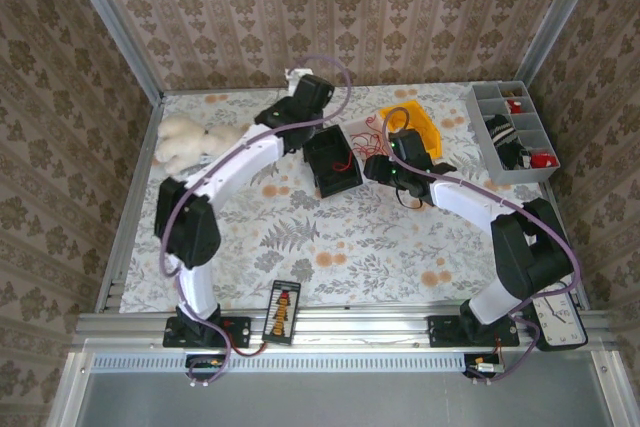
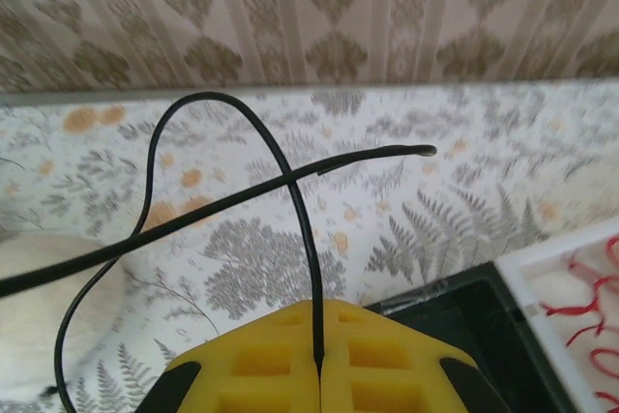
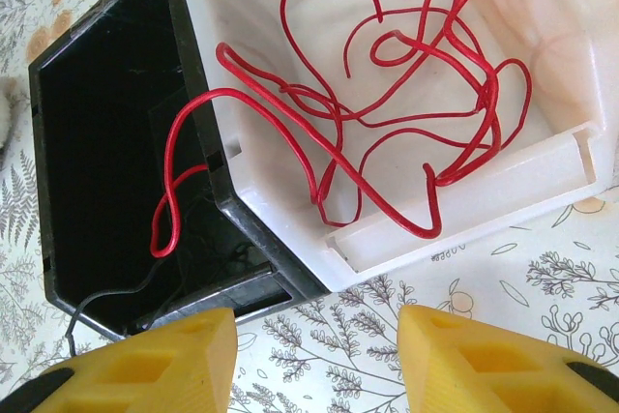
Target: Untangle the cables
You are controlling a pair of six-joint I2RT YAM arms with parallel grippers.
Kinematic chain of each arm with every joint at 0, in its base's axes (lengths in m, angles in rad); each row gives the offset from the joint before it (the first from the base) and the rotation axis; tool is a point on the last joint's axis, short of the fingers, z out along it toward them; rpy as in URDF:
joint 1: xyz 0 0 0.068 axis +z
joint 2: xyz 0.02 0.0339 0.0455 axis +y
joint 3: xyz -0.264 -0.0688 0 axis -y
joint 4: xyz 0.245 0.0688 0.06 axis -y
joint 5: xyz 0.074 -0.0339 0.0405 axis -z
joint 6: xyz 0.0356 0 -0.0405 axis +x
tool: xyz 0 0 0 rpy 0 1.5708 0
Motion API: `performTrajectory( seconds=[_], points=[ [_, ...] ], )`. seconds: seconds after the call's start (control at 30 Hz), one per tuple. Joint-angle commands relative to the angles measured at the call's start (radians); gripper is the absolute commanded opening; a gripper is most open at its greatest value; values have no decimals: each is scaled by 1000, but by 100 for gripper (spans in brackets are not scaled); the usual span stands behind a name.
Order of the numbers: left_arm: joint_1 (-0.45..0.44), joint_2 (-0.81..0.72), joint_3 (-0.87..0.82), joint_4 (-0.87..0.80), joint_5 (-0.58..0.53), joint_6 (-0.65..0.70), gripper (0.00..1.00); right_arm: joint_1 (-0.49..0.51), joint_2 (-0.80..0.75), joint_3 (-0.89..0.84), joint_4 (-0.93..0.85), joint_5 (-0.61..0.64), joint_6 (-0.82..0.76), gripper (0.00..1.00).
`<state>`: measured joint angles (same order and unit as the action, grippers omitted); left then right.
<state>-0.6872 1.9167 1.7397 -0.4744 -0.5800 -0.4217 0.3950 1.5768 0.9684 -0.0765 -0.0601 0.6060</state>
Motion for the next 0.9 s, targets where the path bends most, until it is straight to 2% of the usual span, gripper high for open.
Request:
performTrajectory(
  seconds=[0.0,0.2,0.37,0.47,0.57,0.63,0.7,0.87],
  points=[
    [-28,92,51,-56,-16,11,0,-6,-26,-16,9,-22,8,48],
    [-58,210,138,-116,53,5,0,-10,-31,-28,6,-24,10,48],
    [-67,216,120,-80,205,-28,0,-19,-42,-41,8,-16,20,48],
    [-63,223,104,-66,270,-48,4,-23,-51,-52,14,-6,26,48],
    [-47,221,93,-59,289,-73,22,-27,-55,-56,14,3,32,48],
    [-33,210,88,-53,286,-79,45,-28,-58,-57,12,7,35,48],
    [-28,191,83,-36,279,-68,58,-30,-65,-61,14,15,35,48],
    [-28,125,35,75,299,-29,77,-30,-65,-67,30,8,37,48]
  ],
)
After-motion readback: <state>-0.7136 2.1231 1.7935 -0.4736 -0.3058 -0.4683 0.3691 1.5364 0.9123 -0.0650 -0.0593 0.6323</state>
